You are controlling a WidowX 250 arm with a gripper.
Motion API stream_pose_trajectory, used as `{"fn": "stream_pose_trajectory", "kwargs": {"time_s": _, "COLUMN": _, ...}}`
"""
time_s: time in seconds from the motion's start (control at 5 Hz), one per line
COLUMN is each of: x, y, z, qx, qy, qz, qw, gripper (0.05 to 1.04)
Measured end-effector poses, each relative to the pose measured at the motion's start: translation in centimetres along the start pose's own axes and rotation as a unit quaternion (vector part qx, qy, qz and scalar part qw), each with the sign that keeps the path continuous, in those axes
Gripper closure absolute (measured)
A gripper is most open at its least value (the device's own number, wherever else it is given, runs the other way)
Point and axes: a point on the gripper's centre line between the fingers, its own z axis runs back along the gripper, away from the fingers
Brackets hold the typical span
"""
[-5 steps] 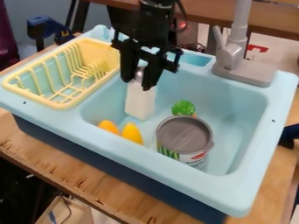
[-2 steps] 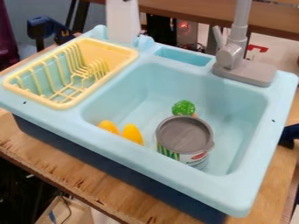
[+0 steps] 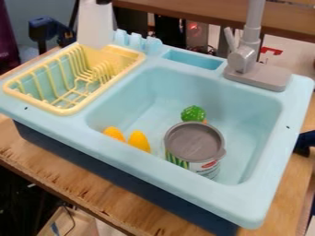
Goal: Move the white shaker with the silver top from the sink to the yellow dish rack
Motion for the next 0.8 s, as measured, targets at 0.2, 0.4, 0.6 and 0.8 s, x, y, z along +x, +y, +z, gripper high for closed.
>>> {"fn": "stream_pose_trajectory", "kwargs": {"time_s": 0.2, "x": 0.8, "y": 1.2, "z": -1.7, "qx": 0.041, "qy": -0.005, "qz": -0.008, "qw": 0.9991, "gripper": 0.576}}
{"fn": "stream_pose_trajectory", "kwargs": {"time_s": 0.4, "x": 1.5, "y": 2.8, "z": -3.0, "qx": 0.05, "qy": -0.018, "qz": -0.009, "qw": 0.9986, "gripper": 0.576}}
{"fn": "stream_pose_trajectory", "kwargs": {"time_s": 0.6, "x": 1.9, "y": 4.0, "z": -3.4, "qx": 0.038, "qy": -0.035, "qz": 0.001, "qw": 0.9987, "gripper": 0.576}}
{"fn": "stream_pose_trajectory", "kwargs": {"time_s": 0.8, "x": 2.8, "y": 4.8, "z": -4.7, "qx": 0.013, "qy": -0.031, "qz": 0.017, "qw": 0.9993, "gripper": 0.576}}
